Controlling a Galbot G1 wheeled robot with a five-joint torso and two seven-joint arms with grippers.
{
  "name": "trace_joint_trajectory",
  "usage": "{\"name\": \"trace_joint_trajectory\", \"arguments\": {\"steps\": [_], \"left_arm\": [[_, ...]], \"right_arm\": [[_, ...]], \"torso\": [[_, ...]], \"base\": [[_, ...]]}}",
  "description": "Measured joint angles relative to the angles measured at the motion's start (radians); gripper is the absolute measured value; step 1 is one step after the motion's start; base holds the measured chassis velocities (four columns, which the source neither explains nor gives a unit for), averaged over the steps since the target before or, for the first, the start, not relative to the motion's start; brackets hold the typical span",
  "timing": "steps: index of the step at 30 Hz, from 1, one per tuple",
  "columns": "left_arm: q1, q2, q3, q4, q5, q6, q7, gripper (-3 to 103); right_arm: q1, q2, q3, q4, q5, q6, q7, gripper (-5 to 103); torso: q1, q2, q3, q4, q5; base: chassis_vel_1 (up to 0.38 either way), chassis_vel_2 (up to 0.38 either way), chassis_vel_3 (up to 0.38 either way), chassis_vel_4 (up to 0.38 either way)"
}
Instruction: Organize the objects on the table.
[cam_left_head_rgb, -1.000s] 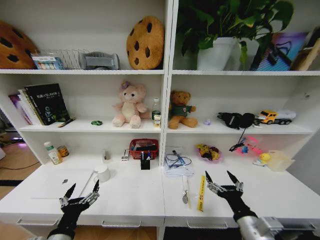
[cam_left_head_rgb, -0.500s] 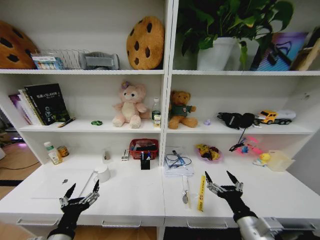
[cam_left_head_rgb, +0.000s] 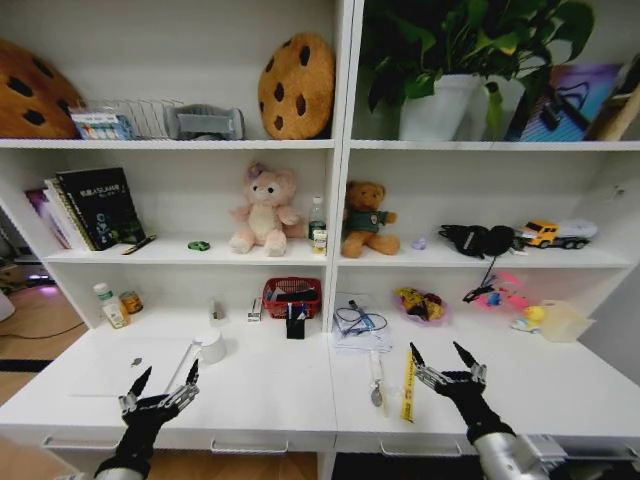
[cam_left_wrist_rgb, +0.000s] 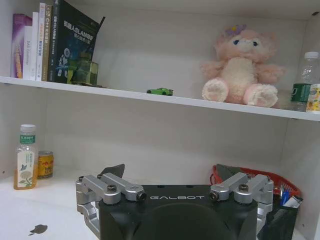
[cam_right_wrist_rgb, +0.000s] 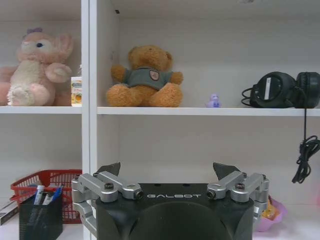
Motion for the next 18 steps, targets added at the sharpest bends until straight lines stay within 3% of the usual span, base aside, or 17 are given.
{"name": "trace_joint_trajectory", "arguments": {"steps": [7,18], "left_arm": [[0.000,0.000,0.000,0.000,0.000,0.000,0.000,100],[0.000,0.000,0.000,0.000,0.000,0.000,0.000,100]], "right_arm": [[0.000,0.000,0.000,0.000,0.001,0.000,0.000,100],[0.000,0.000,0.000,0.000,0.001,0.001,0.000,100]], "torso": [[0.000,0.000,0.000,-0.0002,-0.0001],[0.000,0.000,0.000,0.0000,-0.0002]], "base": [[0.199,0.233,-0.216,-0.238],[0.317,0.311,-0.315,-0.303]]}}
